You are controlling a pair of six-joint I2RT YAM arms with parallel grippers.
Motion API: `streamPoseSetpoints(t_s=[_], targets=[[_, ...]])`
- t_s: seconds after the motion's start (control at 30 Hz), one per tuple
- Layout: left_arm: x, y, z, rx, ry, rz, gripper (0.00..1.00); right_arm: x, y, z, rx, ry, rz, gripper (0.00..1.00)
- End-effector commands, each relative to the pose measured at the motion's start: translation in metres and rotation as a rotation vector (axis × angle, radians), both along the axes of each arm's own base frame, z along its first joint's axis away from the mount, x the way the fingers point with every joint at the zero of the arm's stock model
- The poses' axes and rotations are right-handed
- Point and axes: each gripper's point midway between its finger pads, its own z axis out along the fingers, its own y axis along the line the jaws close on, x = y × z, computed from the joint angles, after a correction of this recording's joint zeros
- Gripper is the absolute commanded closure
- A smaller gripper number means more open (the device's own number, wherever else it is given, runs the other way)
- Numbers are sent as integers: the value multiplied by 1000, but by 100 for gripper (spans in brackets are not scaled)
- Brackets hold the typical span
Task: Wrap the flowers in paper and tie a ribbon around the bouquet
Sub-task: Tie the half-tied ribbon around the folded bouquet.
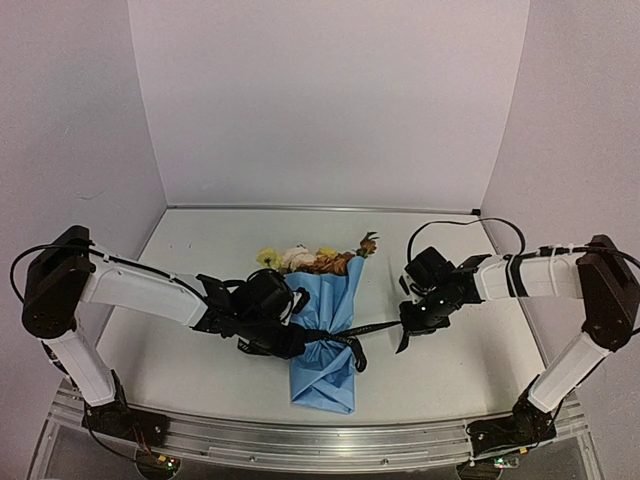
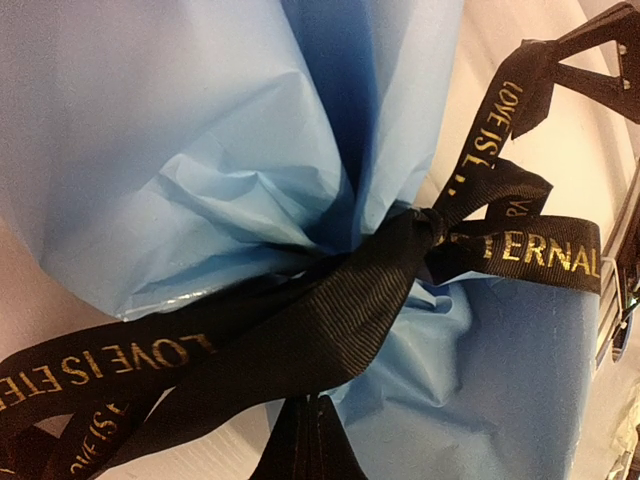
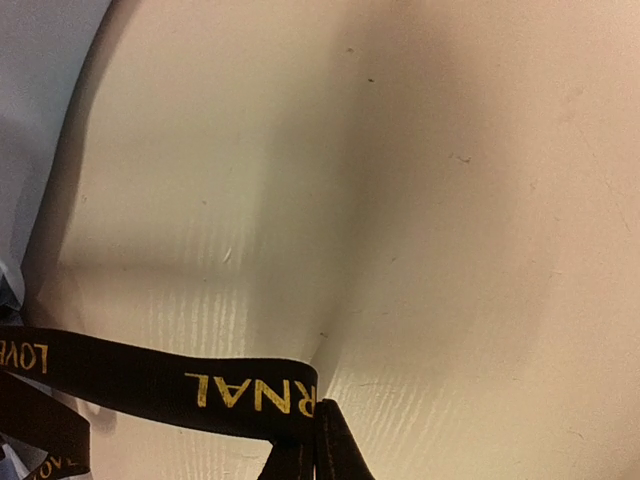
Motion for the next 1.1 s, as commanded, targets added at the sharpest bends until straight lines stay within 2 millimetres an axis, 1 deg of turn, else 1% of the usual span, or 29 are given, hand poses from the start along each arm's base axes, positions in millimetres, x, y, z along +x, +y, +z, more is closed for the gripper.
streamPoseSetpoints(t_s=[0.0,0.07,0.2,0.3,0.43,0.5,0.6,0.7,0.73,0.8,0.87,0.9,0.97,1.07], targets=[[-2,11,0,30,1,18,100,7,-18,9,-50,-33,-31,100],[-2,11,0,29,2,17,100,8,-22,8,-50,-21,-49,100],[-2,9,0,24,4,13,100,5,-18,9,-26,11,-43,100],[-1,10,0,25,2,16,100,8,-33,8,-90,-18,-59,100],[-2,11,0,25,3,14,100,10,-45,7,-104,-9,-90,100],[-2,10,1,26,0,11,100,10,-45,7,-91,0,-98,100],[-1,9,1,26,-1,7,100,11,-38,10,-61,11,-89,100],[-1,9,1,27,-3,7,100,12,-42,13,-79,-7,-88,100],[-1,9,2,24,-3,5,100,12,-42,15,-75,-11,-84,97],[-2,6,4,14,-2,-8,99,10,-37,21,-51,-6,-71,87],[-1,4,8,7,-12,-13,90,6,-33,28,-36,1,-61,78],[1,3,12,2,-24,-13,83,4,-32,32,-40,-2,-55,73],[4,0,21,-12,-48,-15,65,-2,-30,42,-45,-8,-34,65],[9,-4,38,-43,-84,-14,49,-13,-19,51,-4,-4,-1,60]])
